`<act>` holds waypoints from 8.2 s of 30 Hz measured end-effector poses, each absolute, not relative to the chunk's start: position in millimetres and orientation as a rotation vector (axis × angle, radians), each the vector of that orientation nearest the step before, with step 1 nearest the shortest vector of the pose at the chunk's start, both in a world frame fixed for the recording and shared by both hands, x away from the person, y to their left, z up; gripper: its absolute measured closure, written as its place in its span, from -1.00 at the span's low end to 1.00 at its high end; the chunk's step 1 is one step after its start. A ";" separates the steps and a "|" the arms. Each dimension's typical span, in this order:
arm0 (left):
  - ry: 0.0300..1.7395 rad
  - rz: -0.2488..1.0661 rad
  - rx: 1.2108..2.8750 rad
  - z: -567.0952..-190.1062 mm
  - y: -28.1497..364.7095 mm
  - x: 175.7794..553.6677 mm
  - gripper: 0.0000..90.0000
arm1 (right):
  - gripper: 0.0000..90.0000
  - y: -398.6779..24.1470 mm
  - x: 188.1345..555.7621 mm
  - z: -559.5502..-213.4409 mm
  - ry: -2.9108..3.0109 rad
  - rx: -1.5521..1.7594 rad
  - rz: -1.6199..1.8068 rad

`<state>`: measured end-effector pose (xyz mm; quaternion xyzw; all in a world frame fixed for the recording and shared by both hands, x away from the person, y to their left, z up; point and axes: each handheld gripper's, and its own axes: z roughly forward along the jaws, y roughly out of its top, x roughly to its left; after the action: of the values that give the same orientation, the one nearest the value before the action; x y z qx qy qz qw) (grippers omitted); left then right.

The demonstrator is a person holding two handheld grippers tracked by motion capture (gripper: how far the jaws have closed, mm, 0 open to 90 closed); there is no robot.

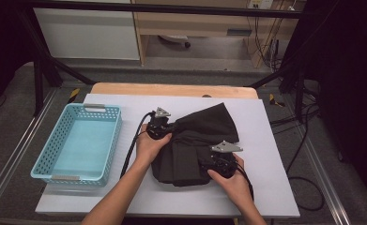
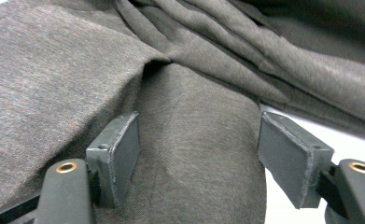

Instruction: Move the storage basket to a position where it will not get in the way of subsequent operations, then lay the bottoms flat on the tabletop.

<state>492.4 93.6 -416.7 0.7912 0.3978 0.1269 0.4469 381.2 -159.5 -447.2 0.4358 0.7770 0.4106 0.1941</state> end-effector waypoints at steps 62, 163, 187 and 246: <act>0.794 0.364 1.988 -396.4 86.5 426.3 0.36 | 0.89 -171.7 344.8 -445.6 2.224 1.110 1.252; 0.738 0.336 2.150 -426.9 41.8 436.0 -0.16 | 0.88 -170.9 336.4 -444.6 2.247 1.077 1.221; 0.877 0.306 1.891 -392.8 72.9 441.7 0.80 | 0.89 -174.8 334.9 -443.5 2.234 1.091 1.206; 0.970 0.347 1.762 -394.1 123.0 436.2 0.81 | -0.14 -170.0 458.5 -404.2 1.958 1.380 1.201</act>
<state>436.2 123.0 -394.1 0.7359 0.4052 0.1451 0.5227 458.5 -170.0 -404.2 0.5012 0.7113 0.4363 0.2290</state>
